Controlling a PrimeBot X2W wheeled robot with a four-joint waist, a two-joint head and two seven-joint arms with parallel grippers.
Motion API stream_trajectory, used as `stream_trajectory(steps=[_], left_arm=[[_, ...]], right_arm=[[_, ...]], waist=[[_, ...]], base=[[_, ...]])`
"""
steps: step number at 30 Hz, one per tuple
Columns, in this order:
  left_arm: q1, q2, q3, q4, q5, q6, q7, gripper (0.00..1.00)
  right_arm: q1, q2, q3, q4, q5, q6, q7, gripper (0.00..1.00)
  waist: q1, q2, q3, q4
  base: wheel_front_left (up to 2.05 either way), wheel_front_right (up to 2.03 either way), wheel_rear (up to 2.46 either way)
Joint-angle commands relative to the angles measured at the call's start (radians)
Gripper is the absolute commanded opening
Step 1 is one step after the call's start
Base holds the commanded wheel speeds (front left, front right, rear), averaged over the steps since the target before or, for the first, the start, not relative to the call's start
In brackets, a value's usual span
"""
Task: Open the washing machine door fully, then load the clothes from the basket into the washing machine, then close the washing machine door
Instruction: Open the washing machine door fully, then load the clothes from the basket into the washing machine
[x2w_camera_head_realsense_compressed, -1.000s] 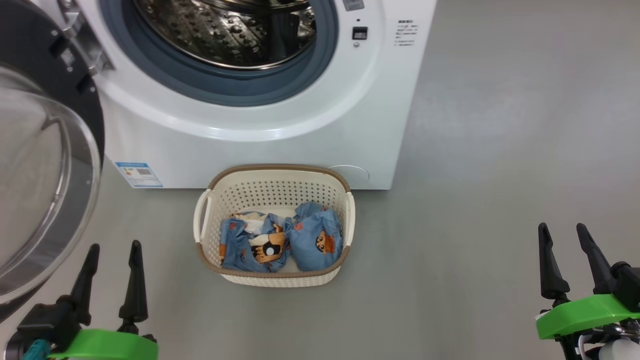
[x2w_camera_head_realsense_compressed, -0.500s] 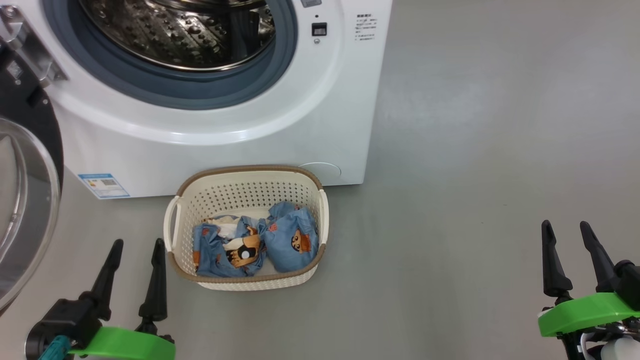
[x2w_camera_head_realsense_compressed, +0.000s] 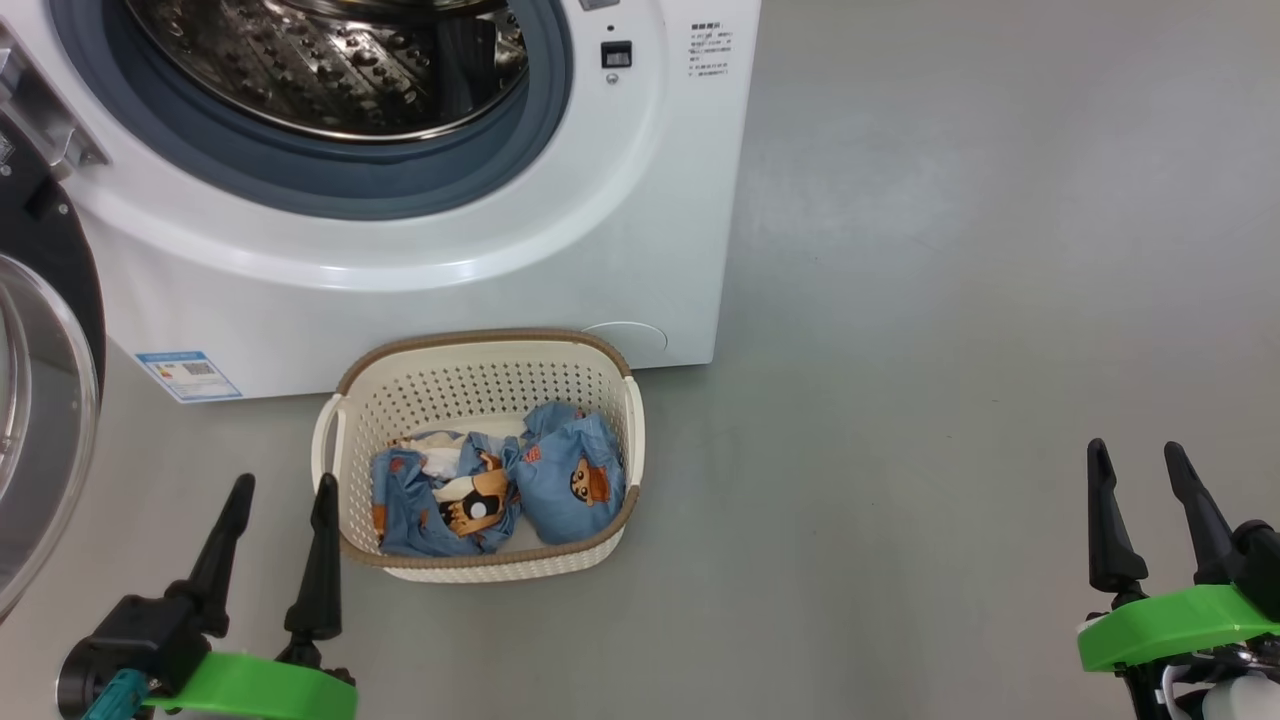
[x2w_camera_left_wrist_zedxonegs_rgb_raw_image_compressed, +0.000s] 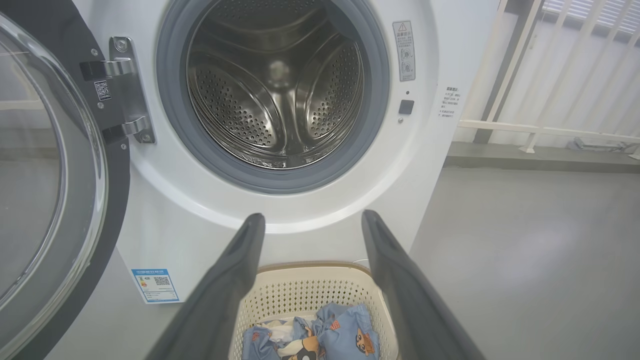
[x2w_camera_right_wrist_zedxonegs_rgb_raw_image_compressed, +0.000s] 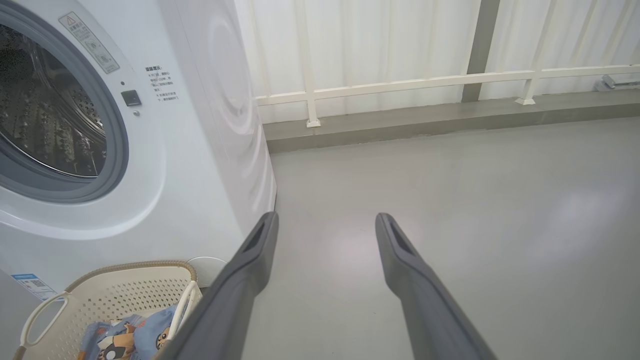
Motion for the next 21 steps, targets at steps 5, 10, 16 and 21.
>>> stream_trajectory(steps=[5, 10, 16, 21], left_arm=[[-0.030, 0.015, 0.024, -0.026, -0.002, -0.002, -0.005, 1.00], [-0.028, 0.014, 0.026, -0.024, 0.004, -0.002, -0.005, 1.00], [-0.023, 0.013, 0.026, -0.023, 0.010, -0.002, -0.005, 1.00], [-0.024, 0.016, 0.023, -0.023, 0.015, -0.002, -0.005, 1.00]], right_arm=[[-0.031, -0.013, 0.017, -0.026, -0.003, 0.007, -0.012, 1.00], [-0.027, -0.015, 0.019, -0.026, -0.002, 0.007, -0.012, 1.00], [-0.025, -0.014, 0.024, -0.025, -0.003, 0.007, -0.012, 1.00], [-0.023, -0.013, 0.025, -0.025, -0.005, 0.007, -0.012, 1.00]], waist=[[0.0000, -0.0001, -0.004, 0.003], [0.0000, -0.0001, -0.009, 0.005], [0.0000, -0.0001, -0.012, 0.004], [0.0000, -0.0001, -0.014, 0.004]], base=[[0.00, 0.00, 0.00], [0.00, 0.00, 0.00], [0.08, -0.29, 0.21], [0.39, -1.32, 0.92]])
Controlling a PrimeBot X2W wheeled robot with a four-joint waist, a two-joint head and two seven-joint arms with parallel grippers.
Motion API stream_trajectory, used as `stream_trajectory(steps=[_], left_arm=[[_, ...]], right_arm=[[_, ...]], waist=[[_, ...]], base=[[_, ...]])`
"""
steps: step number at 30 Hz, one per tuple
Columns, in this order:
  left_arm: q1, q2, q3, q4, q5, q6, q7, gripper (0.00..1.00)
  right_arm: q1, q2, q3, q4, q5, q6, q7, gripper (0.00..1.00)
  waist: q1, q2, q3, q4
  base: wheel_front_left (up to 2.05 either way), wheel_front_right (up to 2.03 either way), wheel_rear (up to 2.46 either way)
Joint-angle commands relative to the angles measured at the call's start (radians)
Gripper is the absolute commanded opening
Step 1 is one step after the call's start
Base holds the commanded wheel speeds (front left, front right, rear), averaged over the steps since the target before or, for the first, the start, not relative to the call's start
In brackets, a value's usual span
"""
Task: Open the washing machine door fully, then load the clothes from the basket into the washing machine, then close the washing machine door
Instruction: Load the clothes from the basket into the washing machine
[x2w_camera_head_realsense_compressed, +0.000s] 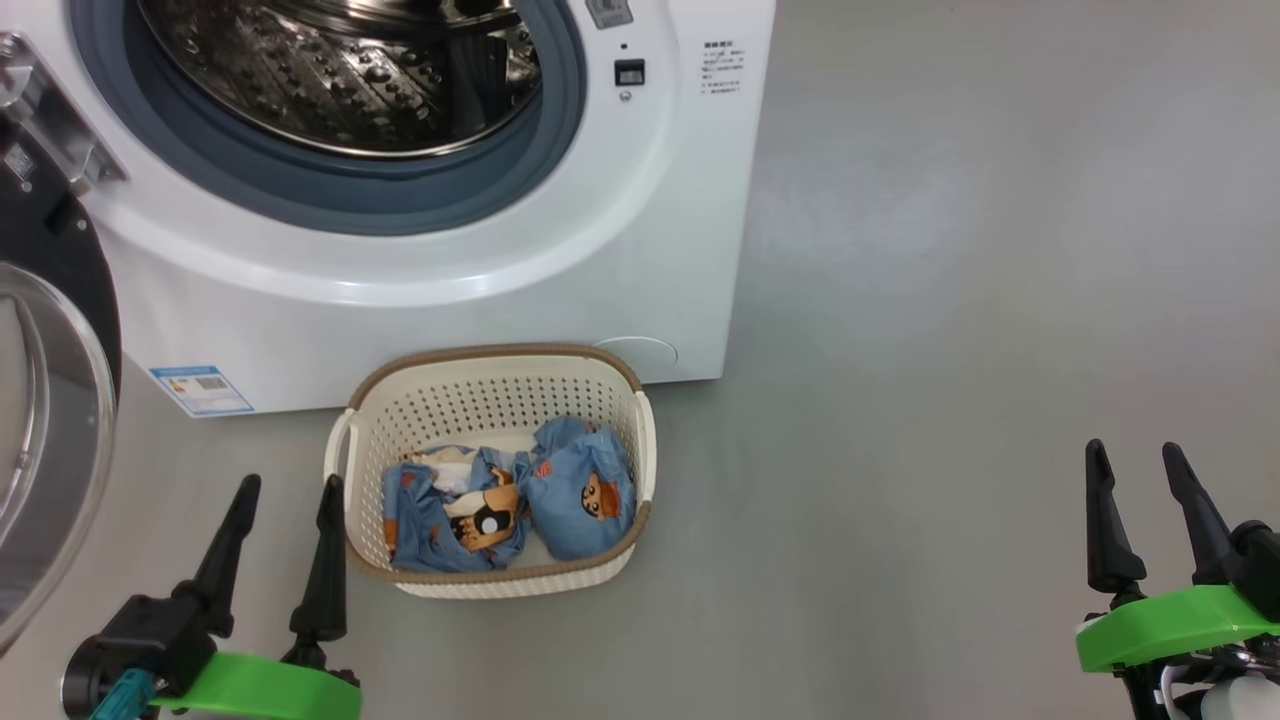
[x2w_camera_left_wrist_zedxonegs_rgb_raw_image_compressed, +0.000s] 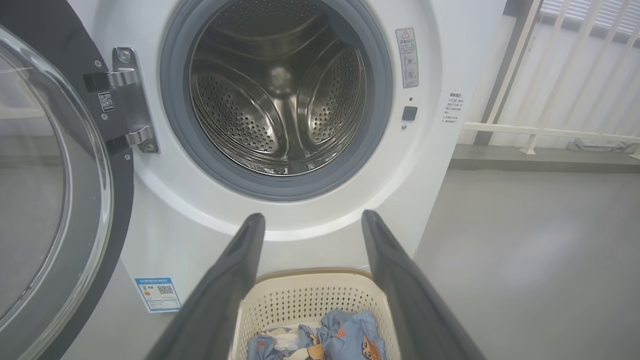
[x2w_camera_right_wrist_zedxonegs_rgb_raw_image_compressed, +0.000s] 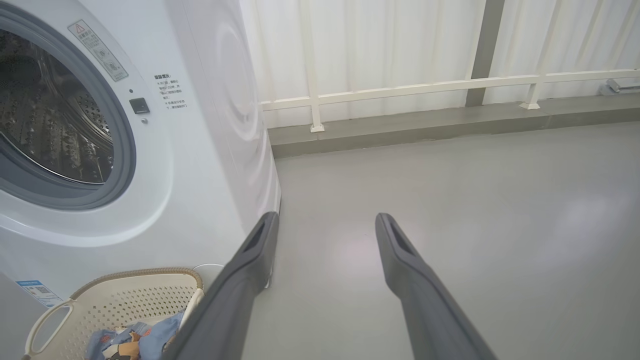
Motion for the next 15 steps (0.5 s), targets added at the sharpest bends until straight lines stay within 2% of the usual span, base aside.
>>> stream_trajectory(steps=[1, 9, 15], left_arm=[[-0.024, 0.017, 0.028, -0.022, 0.007, -0.002, -0.005, 1.00], [-0.025, 0.018, 0.022, -0.026, 0.007, -0.002, -0.005, 1.00], [-0.028, 0.016, 0.023, -0.034, 0.013, -0.002, -0.005, 1.00]], right_arm=[[-0.024, -0.014, 0.024, -0.025, -0.004, 0.007, -0.012, 1.00], [-0.024, -0.011, 0.025, -0.028, -0.003, 0.007, -0.012, 1.00], [-0.025, -0.007, 0.025, -0.028, -0.002, 0.007, -0.012, 1.00]], waist=[[0.0000, 0.0000, 0.000, 0.000], [0.0000, 0.0000, 0.000, -0.004], [0.0000, 0.0000, 0.007, -0.004]], base=[[0.64, -1.67, 1.04], [0.91, -1.82, 0.90], [0.64, -0.78, 0.13]])
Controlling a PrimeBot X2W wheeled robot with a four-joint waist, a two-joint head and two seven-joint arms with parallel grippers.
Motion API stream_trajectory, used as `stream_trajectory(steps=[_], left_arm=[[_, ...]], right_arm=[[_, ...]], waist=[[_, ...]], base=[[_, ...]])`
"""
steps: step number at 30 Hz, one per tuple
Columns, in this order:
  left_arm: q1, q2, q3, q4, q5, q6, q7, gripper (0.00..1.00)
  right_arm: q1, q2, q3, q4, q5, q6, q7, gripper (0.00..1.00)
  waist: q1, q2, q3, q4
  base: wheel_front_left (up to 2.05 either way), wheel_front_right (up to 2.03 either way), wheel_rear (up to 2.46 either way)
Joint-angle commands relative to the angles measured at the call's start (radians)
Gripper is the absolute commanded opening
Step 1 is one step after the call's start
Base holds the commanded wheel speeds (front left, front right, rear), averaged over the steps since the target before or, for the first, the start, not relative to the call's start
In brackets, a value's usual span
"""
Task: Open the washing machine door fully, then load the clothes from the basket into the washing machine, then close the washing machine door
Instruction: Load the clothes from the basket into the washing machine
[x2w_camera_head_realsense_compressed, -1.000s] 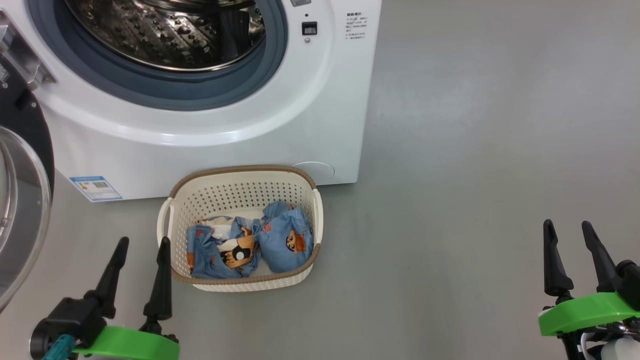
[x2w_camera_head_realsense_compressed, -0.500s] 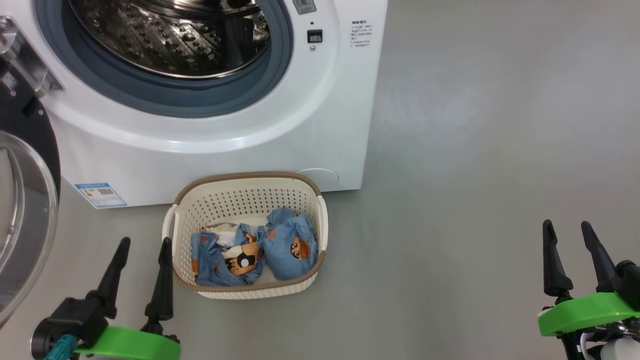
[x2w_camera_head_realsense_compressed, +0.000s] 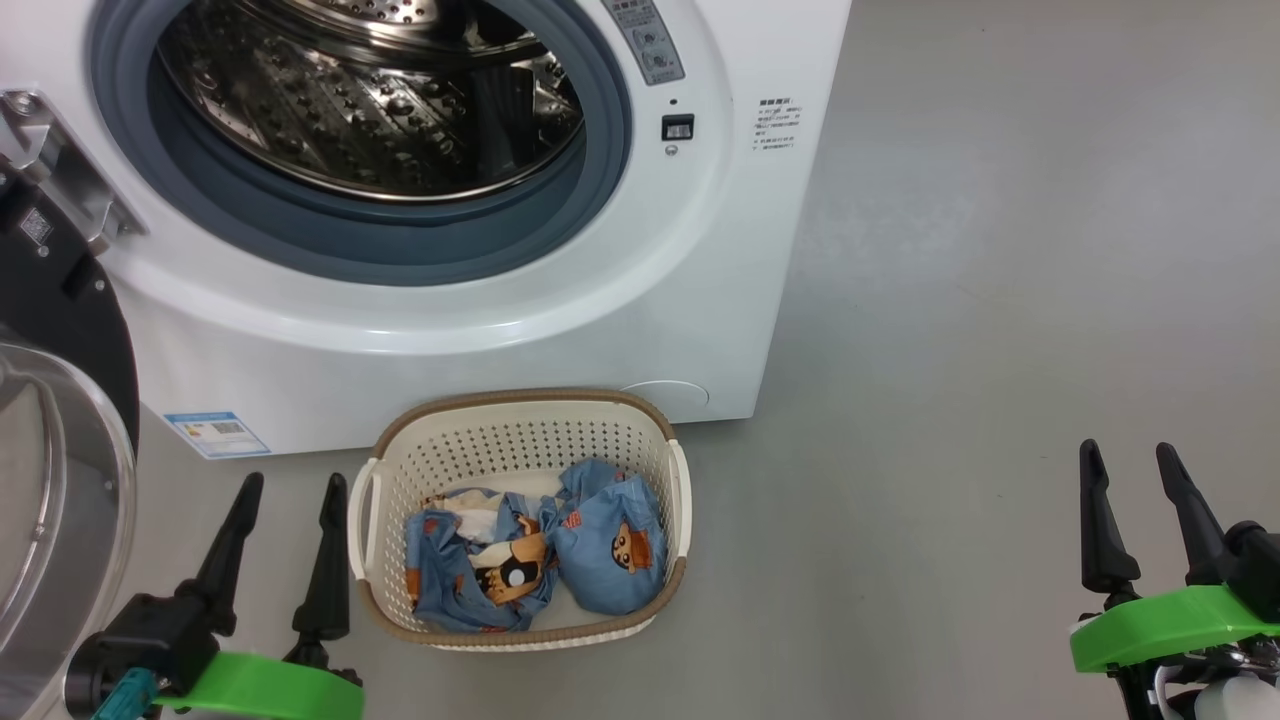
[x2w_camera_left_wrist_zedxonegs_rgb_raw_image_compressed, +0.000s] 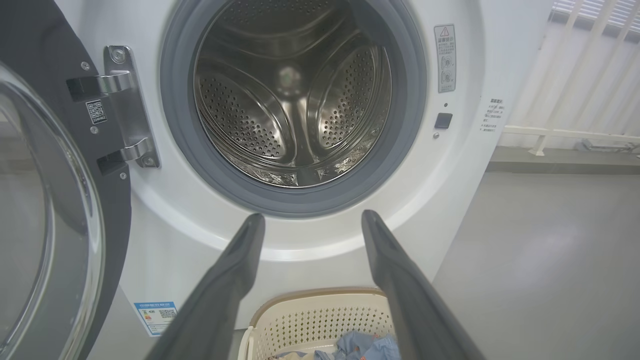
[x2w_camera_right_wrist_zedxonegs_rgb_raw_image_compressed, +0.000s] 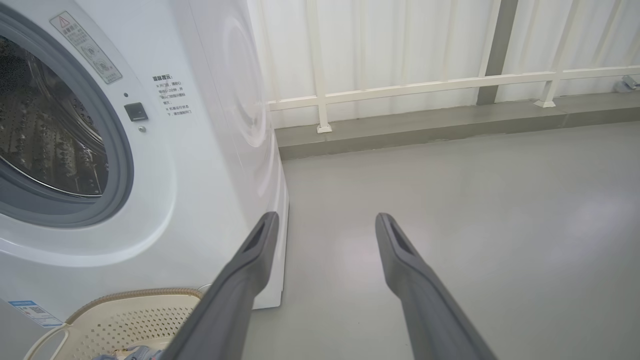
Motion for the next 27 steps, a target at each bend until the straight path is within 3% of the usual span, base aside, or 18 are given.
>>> stream_trajectory(steps=[1, 13, 27], left_arm=[[-0.028, 0.014, 0.030, -0.032, 0.012, -0.002, -0.005, 1.00], [-0.038, -0.006, 0.002, -0.010, 0.003, -0.002, -0.005, 1.00], [-0.088, -0.042, -0.053, 0.150, -0.022, -0.002, -0.005, 1.00]], right_arm=[[-0.025, -0.017, 0.023, -0.026, -0.001, 0.007, -0.012, 1.00], [-0.040, -0.010, 0.021, -0.029, -0.001, 0.007, -0.012, 1.00], [-0.086, 0.003, 0.033, -0.047, 0.001, 0.007, -0.012, 1.00]], waist=[[0.0000, -0.0001, 0.002, 0.000], [0.0000, -0.0001, 0.030, 0.005], [0.0000, -0.0001, 0.124, 0.001]], base=[[0.23, -0.23, 0.00], [0.01, -0.01, 0.00], [0.00, 0.00, 0.00]])
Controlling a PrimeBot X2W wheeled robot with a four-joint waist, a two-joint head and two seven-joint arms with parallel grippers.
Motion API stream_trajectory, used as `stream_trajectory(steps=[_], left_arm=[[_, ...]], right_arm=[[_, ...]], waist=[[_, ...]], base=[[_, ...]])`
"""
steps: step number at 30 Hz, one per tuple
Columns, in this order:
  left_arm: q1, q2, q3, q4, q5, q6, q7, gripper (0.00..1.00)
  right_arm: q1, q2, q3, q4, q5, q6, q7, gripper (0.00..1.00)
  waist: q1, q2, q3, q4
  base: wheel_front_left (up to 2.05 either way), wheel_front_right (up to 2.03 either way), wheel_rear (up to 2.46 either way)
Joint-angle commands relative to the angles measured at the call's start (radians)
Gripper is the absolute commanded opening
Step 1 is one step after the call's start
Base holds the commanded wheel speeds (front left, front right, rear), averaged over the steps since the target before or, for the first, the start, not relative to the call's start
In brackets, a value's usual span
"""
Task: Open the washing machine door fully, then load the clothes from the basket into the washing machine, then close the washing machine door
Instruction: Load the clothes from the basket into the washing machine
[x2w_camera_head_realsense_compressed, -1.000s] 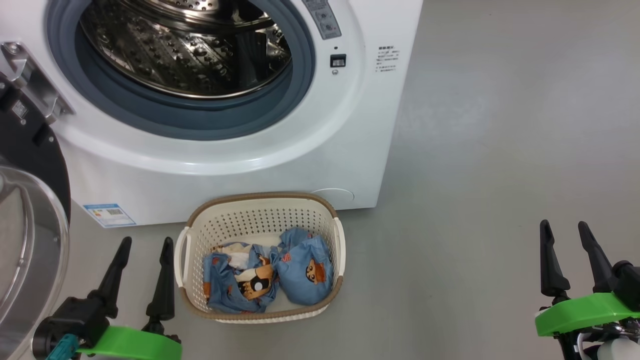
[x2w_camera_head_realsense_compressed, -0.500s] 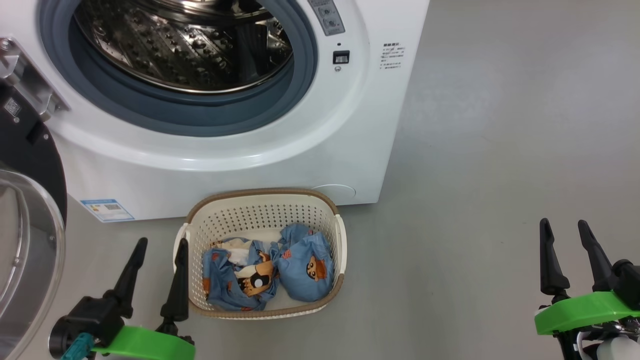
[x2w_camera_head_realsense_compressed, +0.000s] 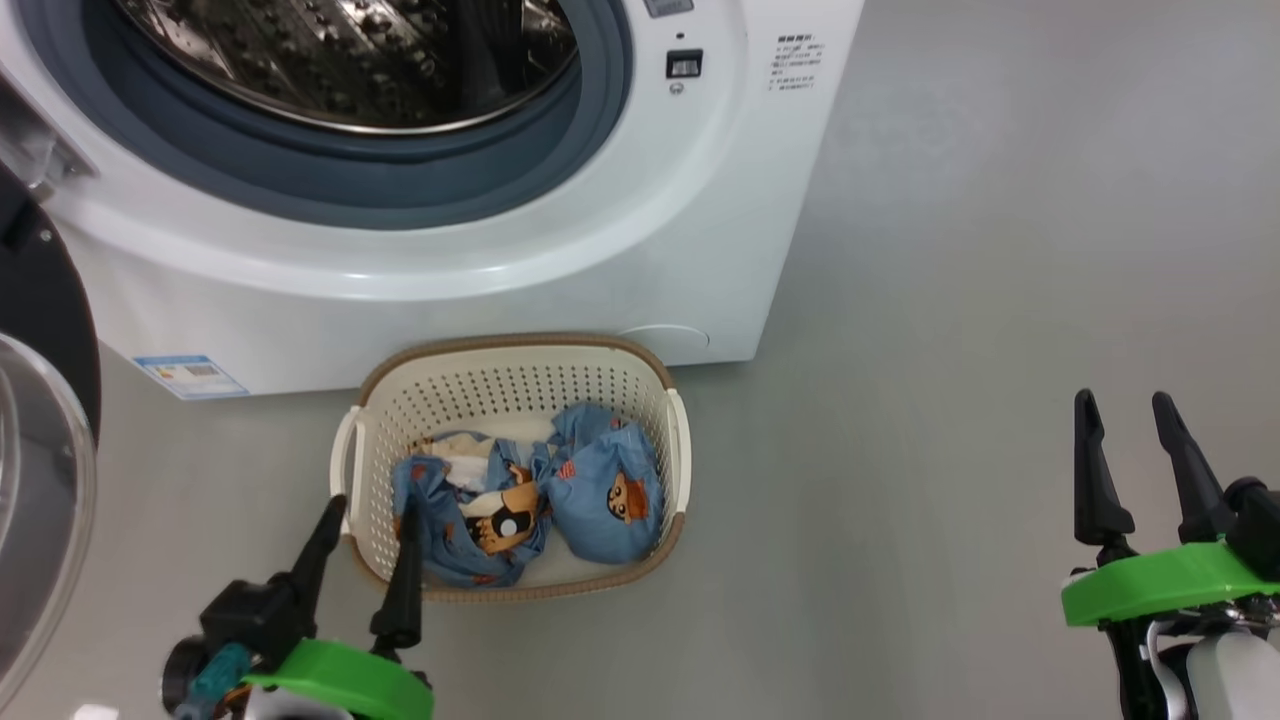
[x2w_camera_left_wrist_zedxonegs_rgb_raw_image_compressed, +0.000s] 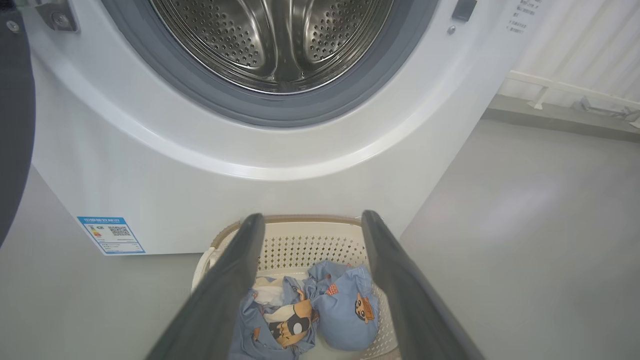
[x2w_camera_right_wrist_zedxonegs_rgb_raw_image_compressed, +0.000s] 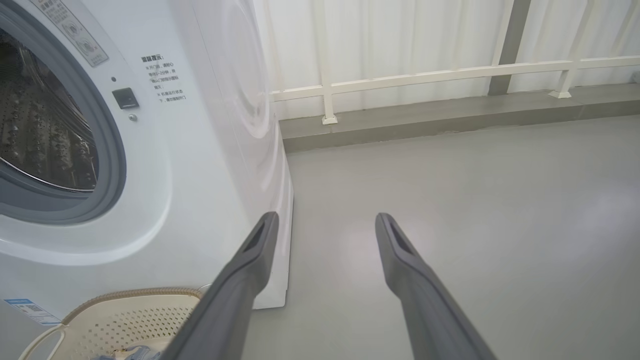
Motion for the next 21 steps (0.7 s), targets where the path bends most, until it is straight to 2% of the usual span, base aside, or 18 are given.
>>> stream_trajectory(steps=[1, 8, 21], left_arm=[[-0.046, 0.011, 0.007, 0.008, -0.010, -0.002, -0.006, 1.00], [-0.126, 0.013, -0.060, 0.105, -0.029, -0.002, -0.006, 1.00], [-0.383, 0.049, -0.189, 0.324, -0.089, -0.002, -0.006, 1.00]], right_arm=[[-0.036, -0.004, 0.028, -0.032, 0.001, 0.007, -0.012, 1.00], [-0.076, 0.004, 0.026, -0.046, 0.001, 0.007, -0.012, 1.00], [-0.209, 0.031, 0.014, -0.082, 0.001, 0.007, -0.012, 1.00]], waist=[[0.0000, -0.0001, 0.038, -0.001], [0.0000, -0.0001, 0.123, -0.004], [0.0000, -0.0001, 0.347, -0.039]], base=[[0.00, 0.00, 0.00], [0.00, 0.00, 0.00], [0.00, 0.00, 0.00]])
